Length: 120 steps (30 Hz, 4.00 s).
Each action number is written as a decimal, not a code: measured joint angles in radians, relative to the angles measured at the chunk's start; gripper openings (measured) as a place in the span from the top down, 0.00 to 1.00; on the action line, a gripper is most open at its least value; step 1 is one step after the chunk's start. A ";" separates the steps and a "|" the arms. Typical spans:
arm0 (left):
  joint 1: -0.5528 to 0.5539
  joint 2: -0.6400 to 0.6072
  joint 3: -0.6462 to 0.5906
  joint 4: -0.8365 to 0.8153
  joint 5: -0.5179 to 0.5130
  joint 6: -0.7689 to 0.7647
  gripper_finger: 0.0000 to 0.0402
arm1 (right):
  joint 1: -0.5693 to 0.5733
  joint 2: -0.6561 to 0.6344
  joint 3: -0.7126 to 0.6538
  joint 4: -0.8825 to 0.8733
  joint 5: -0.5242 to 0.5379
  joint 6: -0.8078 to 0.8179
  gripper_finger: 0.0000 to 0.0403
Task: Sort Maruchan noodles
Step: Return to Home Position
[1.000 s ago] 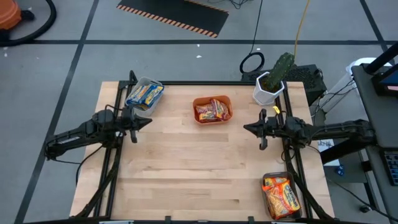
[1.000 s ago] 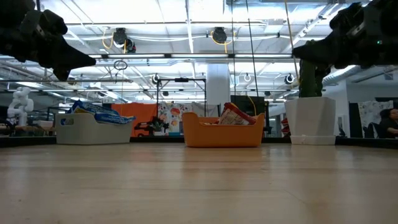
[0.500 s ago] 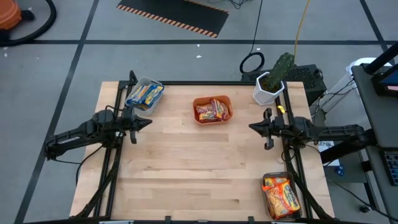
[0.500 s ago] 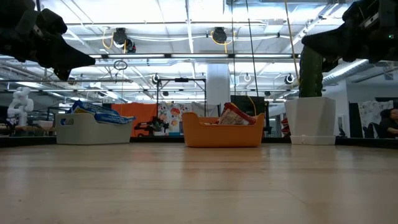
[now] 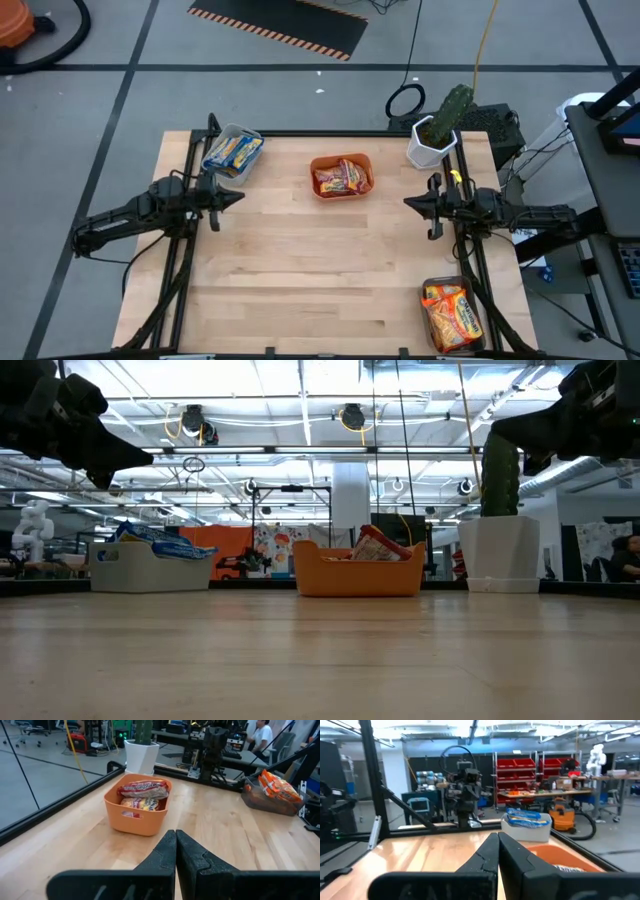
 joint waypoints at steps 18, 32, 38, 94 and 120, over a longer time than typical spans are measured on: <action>0.000 0.000 0.000 -0.013 0.035 0.032 1.00 | 0.000 0.001 0.000 -0.042 0.047 -0.001 1.00; -0.030 0.000 -0.096 0.180 0.025 0.060 1.00 | 0.000 0.003 0.000 -0.043 0.086 -0.050 1.00; -0.068 0.003 -0.155 0.290 -0.021 0.076 1.00 | 0.000 0.003 0.000 -0.043 0.086 -0.050 1.00; -0.244 0.010 -0.171 0.327 -0.122 0.090 1.00 | 0.000 0.003 0.000 -0.043 0.085 -0.050 1.00; -0.244 0.010 -0.172 0.327 -0.122 0.090 1.00 | 0.000 0.003 0.000 -0.043 0.085 -0.050 1.00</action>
